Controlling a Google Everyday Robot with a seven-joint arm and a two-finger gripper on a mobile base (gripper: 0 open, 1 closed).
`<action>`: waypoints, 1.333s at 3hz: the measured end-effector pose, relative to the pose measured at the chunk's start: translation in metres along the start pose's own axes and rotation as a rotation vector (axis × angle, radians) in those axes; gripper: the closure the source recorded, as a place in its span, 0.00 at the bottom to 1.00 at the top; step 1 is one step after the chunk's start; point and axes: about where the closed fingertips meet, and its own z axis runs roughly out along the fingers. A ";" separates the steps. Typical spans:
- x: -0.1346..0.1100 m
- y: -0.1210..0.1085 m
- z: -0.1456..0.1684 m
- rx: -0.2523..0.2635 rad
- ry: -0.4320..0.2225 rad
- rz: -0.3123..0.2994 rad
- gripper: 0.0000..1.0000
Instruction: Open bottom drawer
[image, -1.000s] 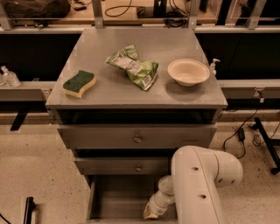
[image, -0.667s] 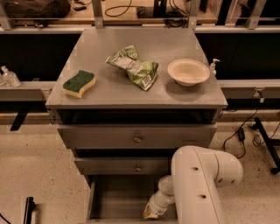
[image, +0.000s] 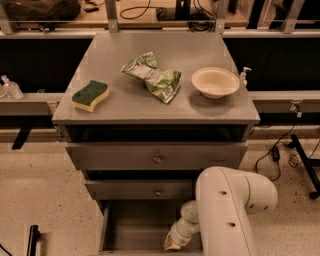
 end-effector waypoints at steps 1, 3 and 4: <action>0.000 0.000 0.000 0.000 0.000 0.000 1.00; 0.000 0.000 0.000 0.000 0.000 0.000 0.82; 0.000 0.000 0.000 0.000 0.000 0.000 0.59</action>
Offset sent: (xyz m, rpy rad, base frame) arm -0.0162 0.0060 -0.0084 -0.0463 0.0014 0.1123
